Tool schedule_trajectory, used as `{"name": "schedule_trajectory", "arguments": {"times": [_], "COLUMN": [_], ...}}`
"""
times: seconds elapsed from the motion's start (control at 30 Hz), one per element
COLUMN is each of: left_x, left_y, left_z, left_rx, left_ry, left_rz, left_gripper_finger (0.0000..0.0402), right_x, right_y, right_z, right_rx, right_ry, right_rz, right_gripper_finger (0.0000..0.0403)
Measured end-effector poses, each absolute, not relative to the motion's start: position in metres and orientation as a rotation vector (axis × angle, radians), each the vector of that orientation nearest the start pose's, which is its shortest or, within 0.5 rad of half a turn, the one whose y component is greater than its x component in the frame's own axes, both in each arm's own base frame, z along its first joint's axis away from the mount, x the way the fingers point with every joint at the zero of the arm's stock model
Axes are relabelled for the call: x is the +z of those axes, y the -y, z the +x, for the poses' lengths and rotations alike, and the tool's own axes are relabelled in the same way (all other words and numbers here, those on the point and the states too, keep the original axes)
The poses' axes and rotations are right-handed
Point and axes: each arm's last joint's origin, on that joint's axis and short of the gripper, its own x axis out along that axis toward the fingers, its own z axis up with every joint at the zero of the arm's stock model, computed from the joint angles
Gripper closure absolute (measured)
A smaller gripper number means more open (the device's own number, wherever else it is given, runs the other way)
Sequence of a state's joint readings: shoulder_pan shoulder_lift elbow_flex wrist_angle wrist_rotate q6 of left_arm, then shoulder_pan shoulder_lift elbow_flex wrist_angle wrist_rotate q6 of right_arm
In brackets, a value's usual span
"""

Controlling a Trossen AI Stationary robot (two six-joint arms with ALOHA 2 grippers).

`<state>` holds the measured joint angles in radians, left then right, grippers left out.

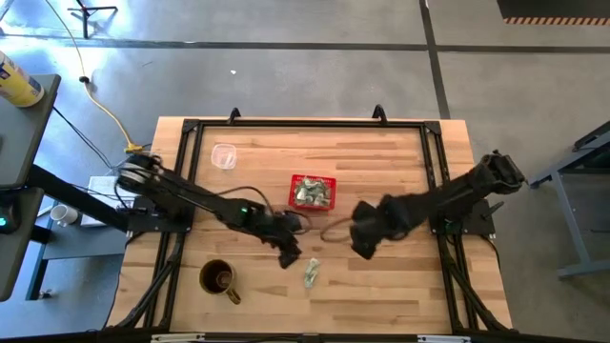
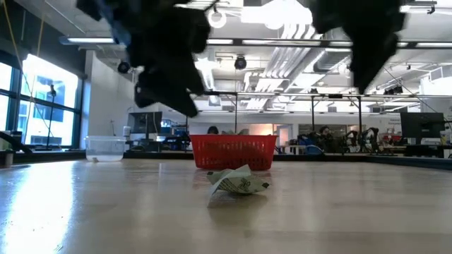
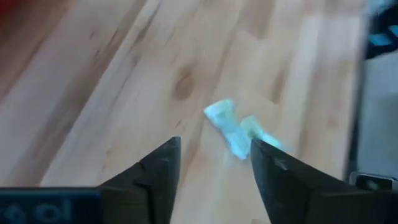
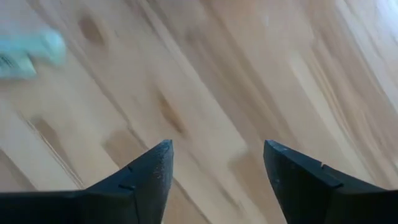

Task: Pick and place items into bin
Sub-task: Put the green stevia packet into the red bin

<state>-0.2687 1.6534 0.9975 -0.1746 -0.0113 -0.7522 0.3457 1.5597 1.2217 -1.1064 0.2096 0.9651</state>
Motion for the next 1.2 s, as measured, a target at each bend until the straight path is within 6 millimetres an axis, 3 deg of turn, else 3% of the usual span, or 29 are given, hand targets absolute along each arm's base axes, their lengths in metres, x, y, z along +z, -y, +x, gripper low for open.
{"name": "schedule_trajectory", "arguments": {"times": [0.17, 0.37, 0.47, 0.63, 0.83, 1.0, 1.2], "left_x": [0.181, 0.184, 0.183, 0.172, 0.173, 0.175, 0.157], "left_y": [0.098, 0.114, 0.117, 0.117, 0.121, 0.133, 0.137], "left_z": [0.359, 0.4, 0.41, 0.41, 0.409, 0.411, 0.414], "left_rx": [0.226, 0.244, 0.29, 0.371, 0.392, 0.404, 0.436], "left_ry": [-1.071, -1.106, -1.134, -1.201, -1.202, -1.124, -1.147], "left_rz": [-0.577, -0.631, -0.67, -0.737, -0.809, -0.838, -0.831], "left_gripper_finger": [0.014, 0.0119, 0.0117, 0.0122, 0.0132, 0.0132, 0.014], "right_x": [0.244, 0.245, 0.245, 0.24, 0.219, 0.204, 0.199], "right_y": [-0.111, -0.12, -0.127, -0.153, -0.173, -0.183, -0.19], "right_z": [0.246, 0.234, 0.23, 0.215, 0.184, 0.164, 0.154], "right_rx": [-0.597, -0.628, -0.608, -0.517, -0.527, -0.532, -0.514], "right_ry": [-1.362, -1.361, -1.348, -1.296, -1.307, -1.343, -1.34], "right_rz": [0.345, 0.227, 0.183, 0.091, 0.058, 0.085, 0.089], "right_gripper_finger": [0.0141, 0.0135, 0.0135, 0.0135, 0.0135, 0.0135, 0.0135]}}
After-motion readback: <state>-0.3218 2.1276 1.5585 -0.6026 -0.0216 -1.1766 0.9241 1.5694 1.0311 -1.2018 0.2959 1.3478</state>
